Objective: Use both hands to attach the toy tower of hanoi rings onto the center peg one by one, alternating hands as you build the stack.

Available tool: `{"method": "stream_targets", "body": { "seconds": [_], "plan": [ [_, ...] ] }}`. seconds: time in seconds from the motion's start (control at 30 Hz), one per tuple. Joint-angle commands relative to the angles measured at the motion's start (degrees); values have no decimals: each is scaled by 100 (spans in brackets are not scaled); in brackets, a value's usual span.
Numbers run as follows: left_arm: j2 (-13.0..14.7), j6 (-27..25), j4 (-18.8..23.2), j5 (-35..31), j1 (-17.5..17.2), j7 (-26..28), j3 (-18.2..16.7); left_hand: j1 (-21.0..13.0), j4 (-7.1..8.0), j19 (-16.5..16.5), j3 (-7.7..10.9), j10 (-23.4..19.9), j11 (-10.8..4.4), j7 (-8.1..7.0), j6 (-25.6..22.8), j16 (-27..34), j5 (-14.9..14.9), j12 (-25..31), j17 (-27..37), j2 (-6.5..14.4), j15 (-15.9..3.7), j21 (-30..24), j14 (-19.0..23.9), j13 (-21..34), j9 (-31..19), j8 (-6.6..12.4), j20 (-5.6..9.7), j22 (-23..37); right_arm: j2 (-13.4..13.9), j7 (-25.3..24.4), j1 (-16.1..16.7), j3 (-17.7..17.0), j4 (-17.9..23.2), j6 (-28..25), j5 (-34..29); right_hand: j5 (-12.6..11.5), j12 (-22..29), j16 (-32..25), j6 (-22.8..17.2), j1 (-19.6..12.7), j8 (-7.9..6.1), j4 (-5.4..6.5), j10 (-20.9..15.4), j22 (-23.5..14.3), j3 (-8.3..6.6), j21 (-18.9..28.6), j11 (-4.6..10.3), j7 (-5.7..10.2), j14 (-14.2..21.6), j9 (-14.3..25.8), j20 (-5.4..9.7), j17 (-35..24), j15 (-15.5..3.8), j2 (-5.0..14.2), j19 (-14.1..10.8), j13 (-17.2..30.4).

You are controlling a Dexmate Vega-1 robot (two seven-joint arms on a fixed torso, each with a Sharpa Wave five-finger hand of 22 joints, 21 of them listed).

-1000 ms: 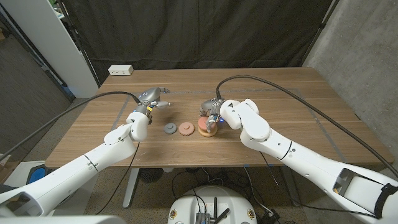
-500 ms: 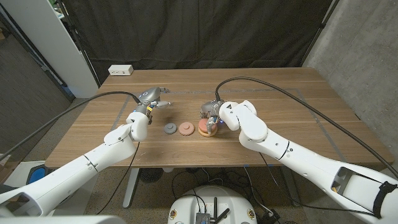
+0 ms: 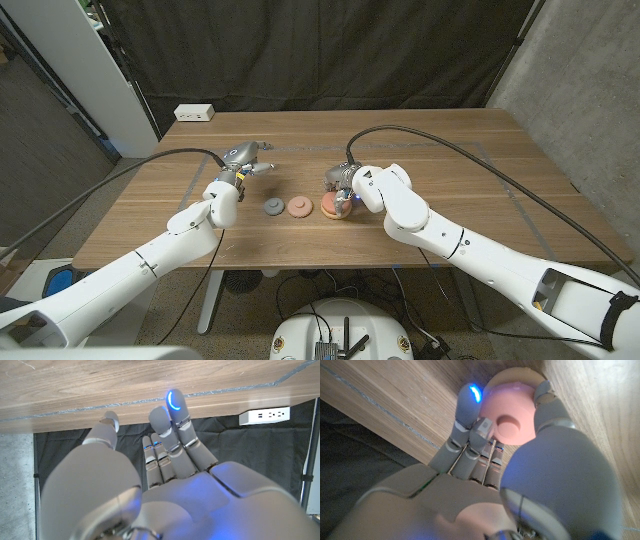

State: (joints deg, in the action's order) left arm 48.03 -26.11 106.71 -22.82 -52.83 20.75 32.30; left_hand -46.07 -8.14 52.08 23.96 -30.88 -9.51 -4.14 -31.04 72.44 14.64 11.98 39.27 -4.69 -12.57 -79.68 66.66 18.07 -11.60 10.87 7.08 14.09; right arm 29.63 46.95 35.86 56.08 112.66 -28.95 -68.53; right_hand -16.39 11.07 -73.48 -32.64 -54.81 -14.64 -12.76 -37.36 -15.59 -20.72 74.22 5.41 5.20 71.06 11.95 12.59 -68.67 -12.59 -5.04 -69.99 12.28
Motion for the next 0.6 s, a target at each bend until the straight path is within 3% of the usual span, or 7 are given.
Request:
{"method": "stream_targets", "body": {
  "seconds": [0.03,0.2,0.6],
  "plan": [
    [5,-11,5,41,-51,37,-21,85,51,-69,39,4,-37,-46,72,-21,85,-20,33,166,5,-76,-38,-11,-20,7,481,26,-28,69,3,97,-17,103,-230,-29,117,39,-708,-555,-61,346,-613,10,-374,59,405,225,31,90,2,8,-6,651,13,325],
    [15,-27,16,58,-79,56,-39,312,141,-144,49,50,-122,-155,164,-53,109,-30,62,356,8,-117,-103,-31,-23,-1,472,24,-69,152,-23,183,-124,177,-426,-21,121,-12,-781,-529,-84,348,-659,37,-372,93,449,301,91,92,2,-45,-4,633,17,367],
    [26,-20,21,74,-88,79,-48,497,140,-213,57,112,-157,-228,224,-110,84,-46,40,435,6,-157,-177,-59,-23,7,486,27,-126,279,27,118,-186,245,-528,5,101,-12,-787,-466,-80,360,-664,75,-383,149,496,353,89,94,2,-54,-2,618,20,435]
  ]
}}
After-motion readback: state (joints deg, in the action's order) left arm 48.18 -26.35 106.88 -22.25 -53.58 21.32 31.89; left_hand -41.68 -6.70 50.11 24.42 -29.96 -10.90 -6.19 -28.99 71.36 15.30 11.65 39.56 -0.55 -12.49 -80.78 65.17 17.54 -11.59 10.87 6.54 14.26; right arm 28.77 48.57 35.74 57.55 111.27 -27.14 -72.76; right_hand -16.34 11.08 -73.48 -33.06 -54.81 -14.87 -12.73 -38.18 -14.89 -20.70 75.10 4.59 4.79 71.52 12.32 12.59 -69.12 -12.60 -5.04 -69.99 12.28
